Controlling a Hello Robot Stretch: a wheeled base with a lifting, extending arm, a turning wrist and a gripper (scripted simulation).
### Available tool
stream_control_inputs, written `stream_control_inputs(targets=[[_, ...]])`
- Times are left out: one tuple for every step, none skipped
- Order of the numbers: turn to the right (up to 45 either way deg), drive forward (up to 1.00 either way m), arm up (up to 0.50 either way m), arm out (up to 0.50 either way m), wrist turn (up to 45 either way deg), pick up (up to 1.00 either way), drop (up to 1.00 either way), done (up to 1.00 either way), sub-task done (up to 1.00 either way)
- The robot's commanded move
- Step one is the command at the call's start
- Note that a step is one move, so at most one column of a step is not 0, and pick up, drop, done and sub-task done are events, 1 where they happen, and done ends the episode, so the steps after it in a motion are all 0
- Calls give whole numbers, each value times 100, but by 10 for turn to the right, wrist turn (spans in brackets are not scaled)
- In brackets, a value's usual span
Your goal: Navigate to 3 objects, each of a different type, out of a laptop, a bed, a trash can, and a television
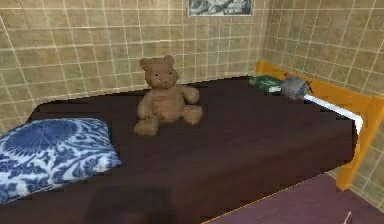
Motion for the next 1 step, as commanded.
stream_control_inputs(targets=[[-450, 0, 0, 0, 0, 0, 0, 0, 0]])
